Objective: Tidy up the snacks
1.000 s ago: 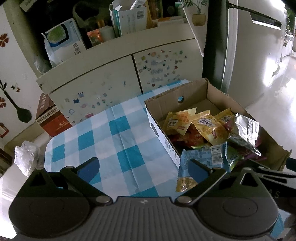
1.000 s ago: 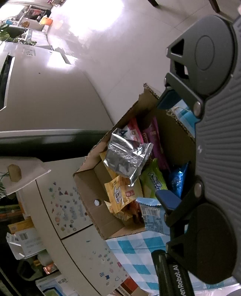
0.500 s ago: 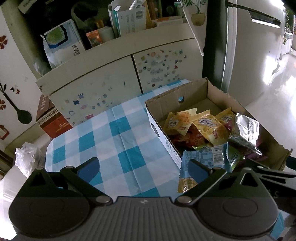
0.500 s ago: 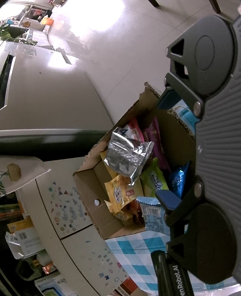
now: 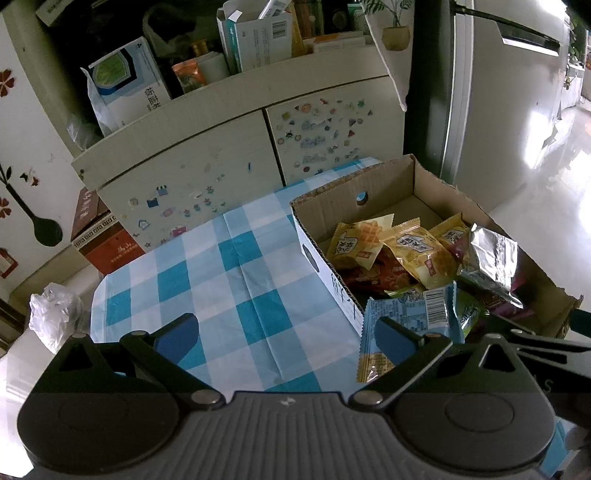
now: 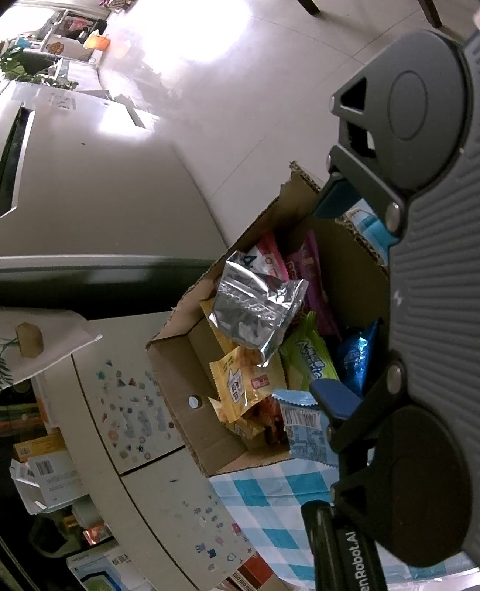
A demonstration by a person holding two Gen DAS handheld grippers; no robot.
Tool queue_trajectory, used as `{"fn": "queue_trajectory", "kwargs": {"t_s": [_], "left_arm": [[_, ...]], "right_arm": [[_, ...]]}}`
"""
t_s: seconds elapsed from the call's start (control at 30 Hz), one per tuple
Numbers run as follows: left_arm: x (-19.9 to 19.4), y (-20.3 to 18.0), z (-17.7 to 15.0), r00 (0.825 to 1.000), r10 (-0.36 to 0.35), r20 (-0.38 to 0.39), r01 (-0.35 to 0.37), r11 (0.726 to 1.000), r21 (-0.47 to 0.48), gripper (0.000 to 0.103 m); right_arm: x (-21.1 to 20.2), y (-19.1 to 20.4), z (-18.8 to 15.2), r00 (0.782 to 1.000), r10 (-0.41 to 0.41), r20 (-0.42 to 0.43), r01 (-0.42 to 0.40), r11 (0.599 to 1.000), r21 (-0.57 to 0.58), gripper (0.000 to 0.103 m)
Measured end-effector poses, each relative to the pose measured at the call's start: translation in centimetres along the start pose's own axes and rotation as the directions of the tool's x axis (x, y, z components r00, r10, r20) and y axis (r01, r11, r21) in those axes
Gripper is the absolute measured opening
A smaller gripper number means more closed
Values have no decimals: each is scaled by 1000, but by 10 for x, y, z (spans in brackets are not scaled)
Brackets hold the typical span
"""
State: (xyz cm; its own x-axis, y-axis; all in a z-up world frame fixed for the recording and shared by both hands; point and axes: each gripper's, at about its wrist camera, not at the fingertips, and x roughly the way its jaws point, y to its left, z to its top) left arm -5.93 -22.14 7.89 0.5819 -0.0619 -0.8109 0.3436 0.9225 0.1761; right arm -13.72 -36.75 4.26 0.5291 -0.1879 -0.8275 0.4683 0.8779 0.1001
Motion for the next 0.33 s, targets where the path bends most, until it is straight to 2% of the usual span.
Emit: {"fn": "queue_trajectory", "kwargs": {"t_s": [0.33], "left_arm": [[-2, 2, -2, 1000, 12, 9, -12, 1000, 15, 103]], "right_arm": [[0, 5, -2, 1000, 2, 0, -2, 1000, -16, 93]]}}
